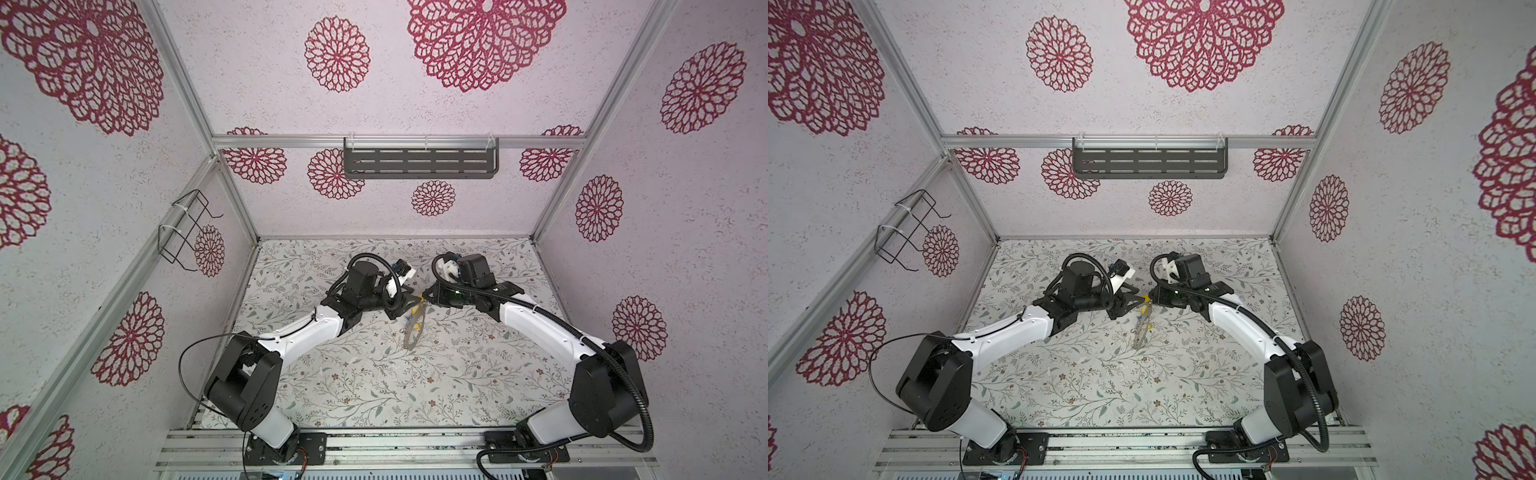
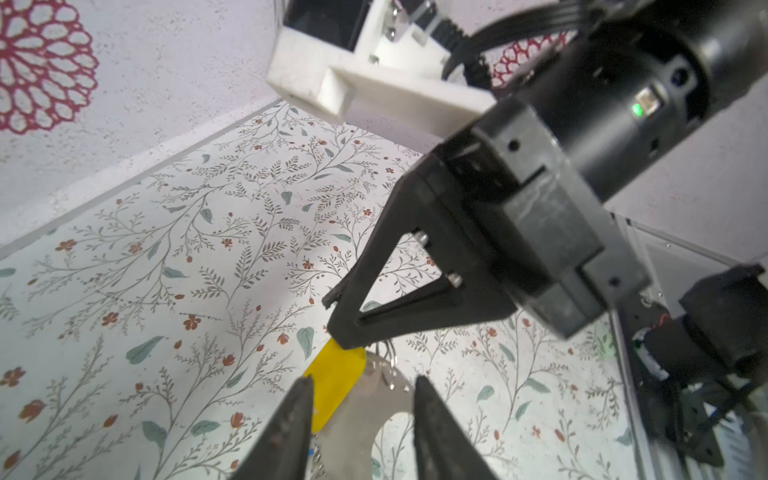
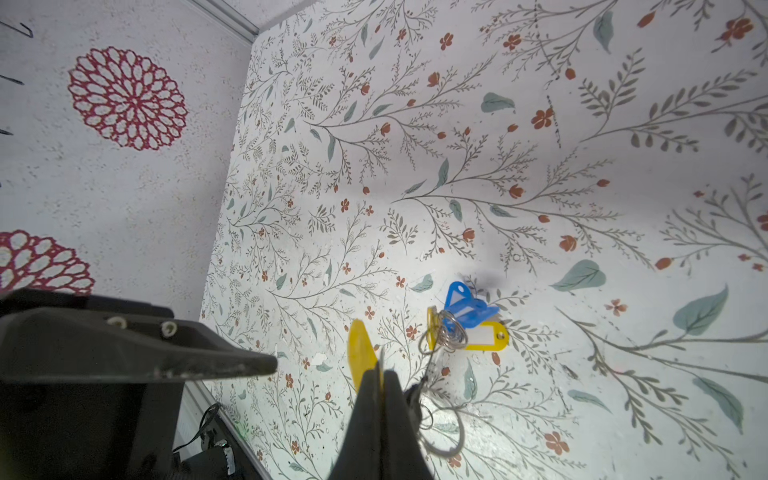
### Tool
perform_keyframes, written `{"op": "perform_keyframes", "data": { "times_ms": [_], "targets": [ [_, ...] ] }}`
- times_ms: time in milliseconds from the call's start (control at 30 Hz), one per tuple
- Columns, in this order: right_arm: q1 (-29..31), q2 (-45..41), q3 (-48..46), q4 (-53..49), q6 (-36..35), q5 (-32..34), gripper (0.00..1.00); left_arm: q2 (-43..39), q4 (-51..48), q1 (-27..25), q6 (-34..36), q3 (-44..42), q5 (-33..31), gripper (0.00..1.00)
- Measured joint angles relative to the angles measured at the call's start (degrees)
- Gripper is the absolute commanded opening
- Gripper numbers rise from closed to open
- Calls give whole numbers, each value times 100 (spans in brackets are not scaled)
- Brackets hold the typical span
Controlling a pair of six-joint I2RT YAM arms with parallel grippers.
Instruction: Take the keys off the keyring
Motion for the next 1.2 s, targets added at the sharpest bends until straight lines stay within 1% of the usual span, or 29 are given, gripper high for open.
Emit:
{"op": "perform_keyframes", "data": {
  "times_ms": [67,133,233,300,467,567,667,867,933,1067,1200],
  "targets": [
    [0,0,0,0,31,-4,0,-208,-96,-105,-380,-15,-487,47],
    [0,0,0,0,35,-15,0,-426,-166,-144,-765,-28,-855,40],
    [0,0,2,0,35,-17,0,-586,-256,-144,-1034,-26,-1034,31],
    [0,0,2,0,35,-17,0,-544,-258,-160,-1067,-35,-1005,26],
    [0,0,9,-2,39,-17,0,-243,-210,-369,-1139,-81,-675,21],
    [0,0,11,-2,44,-17,0,-96,-85,-586,-1165,-175,-616,16],
    [0,0,11,-4,46,-17,0,24,-70,-728,-1305,-181,-595,13],
    [0,0,11,-7,46,-17,0,264,-11,-844,-1657,-76,-568,12],
    [0,0,11,-9,44,-17,0,317,-9,-841,-1731,-76,-573,16],
    [0,-2,11,-13,42,-17,0,339,-15,-791,-1768,-76,-588,27],
    [0,-2,39,-46,42,-17,0,352,-61,-667,-1744,-68,-590,27]
  ]
}}
